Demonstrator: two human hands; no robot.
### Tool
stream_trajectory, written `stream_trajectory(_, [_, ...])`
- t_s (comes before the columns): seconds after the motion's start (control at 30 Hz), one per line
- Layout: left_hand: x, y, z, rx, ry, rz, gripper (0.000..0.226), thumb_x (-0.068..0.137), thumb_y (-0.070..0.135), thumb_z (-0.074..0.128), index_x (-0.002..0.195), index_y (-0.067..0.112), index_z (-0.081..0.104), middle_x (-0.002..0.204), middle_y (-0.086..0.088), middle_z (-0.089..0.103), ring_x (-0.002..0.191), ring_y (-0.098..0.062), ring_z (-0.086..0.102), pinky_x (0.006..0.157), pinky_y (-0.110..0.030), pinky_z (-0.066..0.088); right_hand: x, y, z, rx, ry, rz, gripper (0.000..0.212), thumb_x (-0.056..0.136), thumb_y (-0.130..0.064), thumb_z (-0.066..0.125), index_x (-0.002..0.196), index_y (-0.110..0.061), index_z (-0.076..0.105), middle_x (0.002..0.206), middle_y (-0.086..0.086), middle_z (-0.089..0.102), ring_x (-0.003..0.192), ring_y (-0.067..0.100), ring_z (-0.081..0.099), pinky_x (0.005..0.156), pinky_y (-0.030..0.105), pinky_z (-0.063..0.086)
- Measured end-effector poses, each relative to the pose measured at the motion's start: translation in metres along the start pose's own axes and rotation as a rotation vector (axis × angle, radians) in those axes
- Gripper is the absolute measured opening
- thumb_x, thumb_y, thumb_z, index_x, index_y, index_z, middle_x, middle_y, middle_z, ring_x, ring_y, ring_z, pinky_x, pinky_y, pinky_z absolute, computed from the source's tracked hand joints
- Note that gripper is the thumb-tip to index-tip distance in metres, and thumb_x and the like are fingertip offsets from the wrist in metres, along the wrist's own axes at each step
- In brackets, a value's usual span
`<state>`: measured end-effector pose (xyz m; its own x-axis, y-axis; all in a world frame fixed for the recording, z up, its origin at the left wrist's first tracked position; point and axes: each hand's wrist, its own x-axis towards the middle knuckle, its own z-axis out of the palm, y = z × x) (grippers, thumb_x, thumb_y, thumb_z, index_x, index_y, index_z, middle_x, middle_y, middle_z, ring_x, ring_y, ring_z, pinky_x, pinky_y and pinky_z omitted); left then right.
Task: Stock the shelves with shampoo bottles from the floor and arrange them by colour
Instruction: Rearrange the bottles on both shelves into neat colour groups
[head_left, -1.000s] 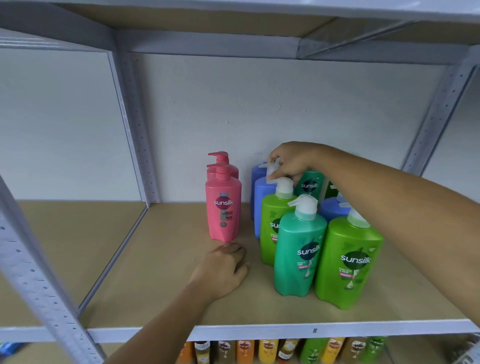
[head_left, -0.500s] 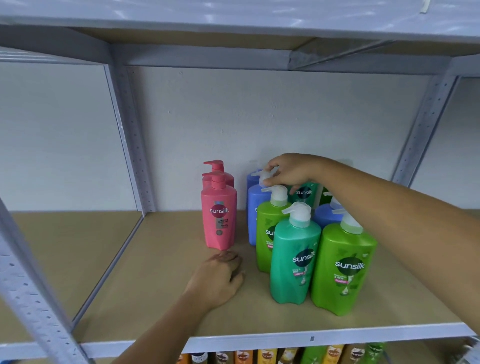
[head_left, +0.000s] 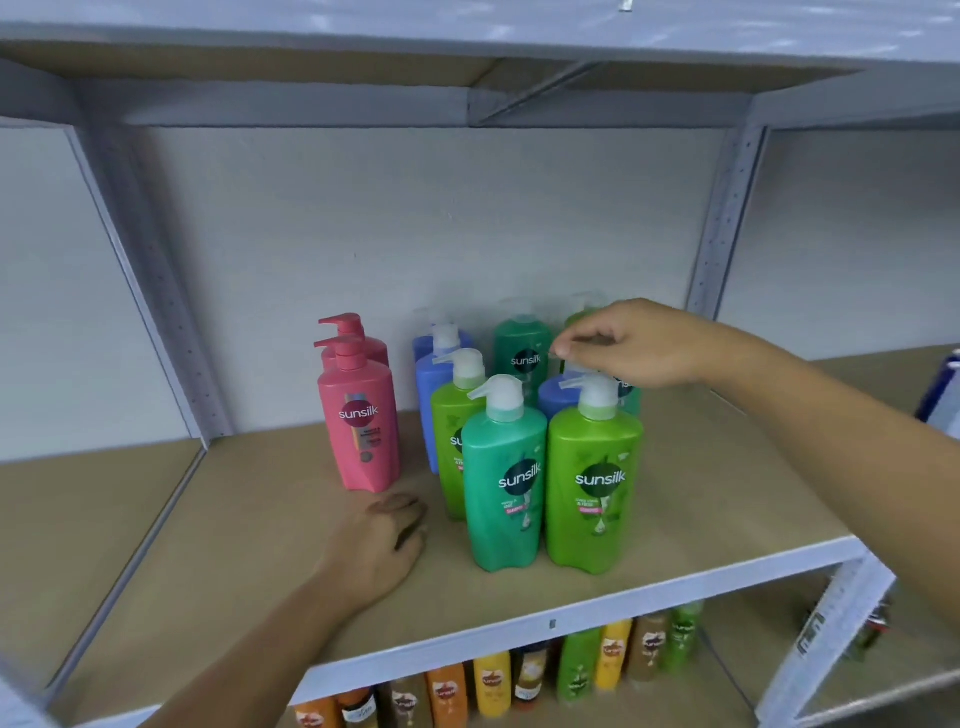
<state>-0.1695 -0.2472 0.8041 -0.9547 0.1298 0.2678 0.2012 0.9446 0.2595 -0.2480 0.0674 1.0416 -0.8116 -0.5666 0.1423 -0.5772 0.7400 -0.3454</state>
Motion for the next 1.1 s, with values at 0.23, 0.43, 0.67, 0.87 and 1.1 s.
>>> stream_trajectory(0.23, [-0.003, 0.031, 0.007, -0.171, -0.009, -0.047, 0.055, 0.089, 0.053, 0.040, 0.122, 0.020, 0.067, 0.124, 0.001, 0.069, 0.108, -0.019, 0.066, 0.092, -0.030, 0.052, -0.052, 0.033, 0.047, 0.252, 0.235, -0.029, 0.057, 0.096, -0.059, 0.051, 0.145, -0.031, 0.051, 0.144, -0.017, 0.054, 0.129, 0.001, 0.053, 0.115, 0.034, 0.040])
stream_trajectory(0.43, [-0.019, 0.066, 0.003, -0.289, 0.122, -0.194, 0.029, 0.099, 0.035, 0.058, 0.127, 0.029, 0.066, 0.115, 0.001, 0.074, 0.102, -0.022, 0.068, 0.077, -0.025, 0.045, -0.084, 0.057, 0.109, 0.584, 0.271, -0.012, 0.069, 0.091, -0.052, 0.061, 0.152, -0.027, 0.041, 0.146, -0.013, 0.054, 0.132, 0.002, 0.053, 0.115, 0.040, 0.042])
stream_trajectory(0.67, [-0.030, 0.091, 0.015, -0.570, 0.134, -0.354, 0.040, 0.091, 0.016, 0.068, 0.126, 0.035, 0.064, 0.113, 0.018, 0.073, 0.105, -0.002, 0.068, 0.101, -0.033, 0.051, -0.098, 0.069, 0.149, 0.762, 0.241, -0.003, 0.075, 0.092, -0.023, 0.072, 0.152, -0.042, 0.030, 0.131, -0.020, 0.063, 0.119, 0.002, 0.061, 0.102, 0.031, 0.052])
stream_trajectory(0.87, [-0.033, 0.129, 0.026, -0.644, 0.192, -0.537, 0.047, 0.075, 0.049, 0.074, 0.117, 0.032, 0.061, 0.113, 0.020, 0.072, 0.107, -0.004, 0.068, 0.100, -0.041, 0.053, -0.104, 0.104, 0.178, 0.696, 0.074, 0.005, 0.062, 0.085, -0.040, 0.078, 0.135, -0.050, 0.044, 0.127, -0.025, 0.064, 0.119, -0.004, 0.059, 0.105, 0.038, 0.050])
stream_trajectory(1.1, [-0.039, 0.169, 0.030, -0.145, 0.102, -0.622, 0.051, 0.095, 0.053, 0.051, 0.135, 0.022, 0.045, 0.124, 0.002, 0.065, 0.119, -0.025, 0.056, 0.112, -0.042, 0.032, -0.100, 0.111, 0.181, 0.576, 0.063, -0.058, 0.065, 0.087, -0.043, 0.075, 0.143, -0.030, 0.045, 0.133, -0.010, 0.063, 0.120, 0.009, 0.059, 0.098, 0.031, 0.049])
